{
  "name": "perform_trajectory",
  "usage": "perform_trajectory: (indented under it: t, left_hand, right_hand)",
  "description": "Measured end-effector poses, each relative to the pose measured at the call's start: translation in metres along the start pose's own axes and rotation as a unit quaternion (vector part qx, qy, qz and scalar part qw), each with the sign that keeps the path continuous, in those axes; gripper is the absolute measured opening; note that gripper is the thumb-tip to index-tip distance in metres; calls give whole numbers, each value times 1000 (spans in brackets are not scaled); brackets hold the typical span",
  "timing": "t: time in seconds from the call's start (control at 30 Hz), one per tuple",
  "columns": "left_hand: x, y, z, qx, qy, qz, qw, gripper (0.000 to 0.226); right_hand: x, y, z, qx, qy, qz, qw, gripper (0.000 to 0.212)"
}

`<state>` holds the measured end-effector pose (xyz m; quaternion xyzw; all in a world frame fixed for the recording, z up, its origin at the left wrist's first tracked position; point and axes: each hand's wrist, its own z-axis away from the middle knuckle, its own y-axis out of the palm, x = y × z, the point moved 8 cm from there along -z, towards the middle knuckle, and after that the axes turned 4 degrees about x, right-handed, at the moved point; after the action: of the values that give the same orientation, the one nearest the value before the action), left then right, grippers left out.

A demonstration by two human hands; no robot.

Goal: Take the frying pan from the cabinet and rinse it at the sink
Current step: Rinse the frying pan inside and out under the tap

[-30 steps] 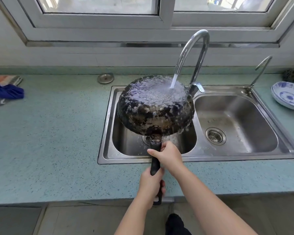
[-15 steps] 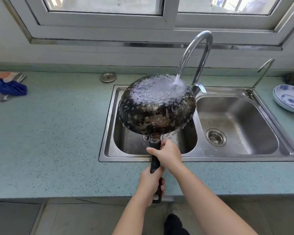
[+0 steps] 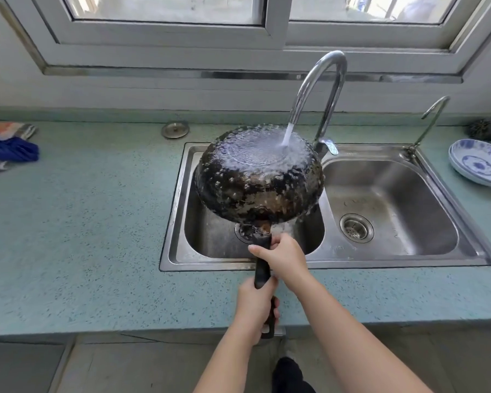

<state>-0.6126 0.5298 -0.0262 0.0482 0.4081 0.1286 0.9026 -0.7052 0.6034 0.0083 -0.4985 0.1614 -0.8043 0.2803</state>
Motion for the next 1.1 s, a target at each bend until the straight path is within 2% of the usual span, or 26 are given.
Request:
perform_trajectory:
  t: [0.2, 0.63, 1.1]
  left_hand:
    - [1, 6, 0, -3, 2, 6, 1000, 21]
    - [5, 5, 1, 21, -26, 47, 998, 19]
    - [6, 5, -1, 4, -13, 25, 1000, 21]
  right_hand:
    - [0, -6, 2, 3, -5, -5, 1000, 45]
    - [4, -2, 0, -6, -6, 26, 1000, 48]
    - [0, -5, 2, 2, -6, 4, 1000, 43]
